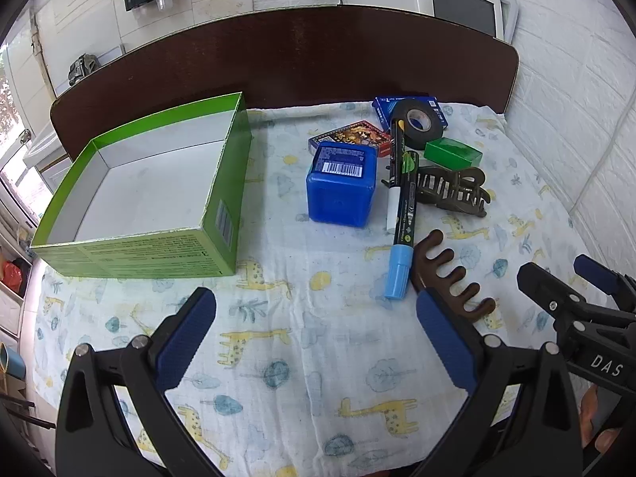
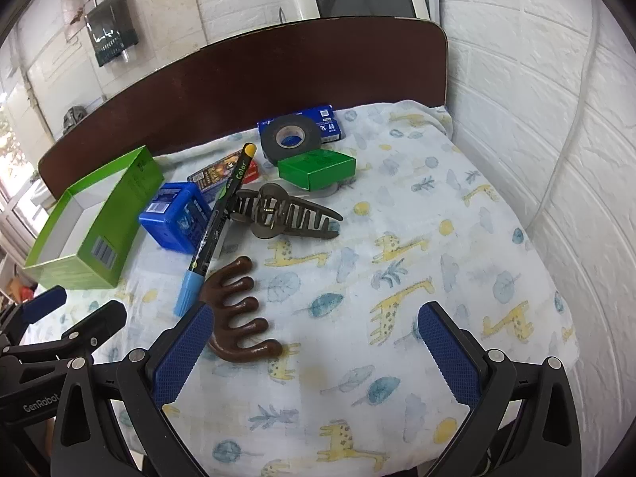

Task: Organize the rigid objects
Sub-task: 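Move the left gripper toward the brown wooden hand-shaped massager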

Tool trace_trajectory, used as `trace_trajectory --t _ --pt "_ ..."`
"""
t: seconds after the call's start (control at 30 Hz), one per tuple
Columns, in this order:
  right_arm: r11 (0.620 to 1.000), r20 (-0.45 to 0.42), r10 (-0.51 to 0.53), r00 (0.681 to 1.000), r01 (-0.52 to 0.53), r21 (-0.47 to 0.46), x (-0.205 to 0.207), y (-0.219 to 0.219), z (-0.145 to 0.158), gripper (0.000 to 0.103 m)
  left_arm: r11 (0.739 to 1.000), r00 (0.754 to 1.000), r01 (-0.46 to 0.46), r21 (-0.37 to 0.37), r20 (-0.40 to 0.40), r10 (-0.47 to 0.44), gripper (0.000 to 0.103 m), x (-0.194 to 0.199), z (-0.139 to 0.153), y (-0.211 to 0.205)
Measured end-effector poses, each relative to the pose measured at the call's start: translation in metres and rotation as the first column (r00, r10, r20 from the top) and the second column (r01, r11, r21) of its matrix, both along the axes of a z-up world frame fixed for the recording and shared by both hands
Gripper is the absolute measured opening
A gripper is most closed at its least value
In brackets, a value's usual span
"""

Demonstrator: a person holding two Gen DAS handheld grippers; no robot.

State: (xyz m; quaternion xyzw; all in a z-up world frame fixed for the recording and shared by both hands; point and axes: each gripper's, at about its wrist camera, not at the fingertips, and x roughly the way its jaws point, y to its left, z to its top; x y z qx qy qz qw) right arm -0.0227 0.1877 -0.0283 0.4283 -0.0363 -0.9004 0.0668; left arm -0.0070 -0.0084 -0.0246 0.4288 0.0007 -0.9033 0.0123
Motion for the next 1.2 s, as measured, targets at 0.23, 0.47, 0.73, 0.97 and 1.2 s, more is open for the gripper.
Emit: trace_trajectory --t 0.23,0.47,0.73,0.97,1.2 --pt "1.0 0.017 0.013 1.0 -0.013 0.0 -0.001 0.0 -0.004 0.103 1.0 1.0 -0.005 -0.01 0.003 0.005 0.1 -0.003 0.0 -0.003" --pt "0.999 0.013 0.035 0.999 -0.035 -0.016 0.002 -0.001 -0.003 0.103 1.0 1.0 -0.001 0.016 0.029 0.0 0.095 -0.009 -0.006 -0.004" --pt "0.997 0.028 0.049 0.998 -0.047 -0.063 -0.004 0.003 -0.009 0.095 0.999 0.999 0.025 0.041 0.047 -0.027 0.088 -0.013 -0.01 0.002" --pt "0.994 0.046 0.069 0.997 -0.064 -0.093 -0.008 0.003 -0.014 0.074 0.993 0.994 0.083 0.082 0.067 -0.088 0.072 -0.018 -0.012 0.012" --pt "0.979 0.097 0.157 0.983 -0.142 -0.144 -0.003 -0.003 -0.021 0.058 0.991 0.99 0.098 0.092 0.094 -0.107 0.063 -0.02 -0.018 0.012"
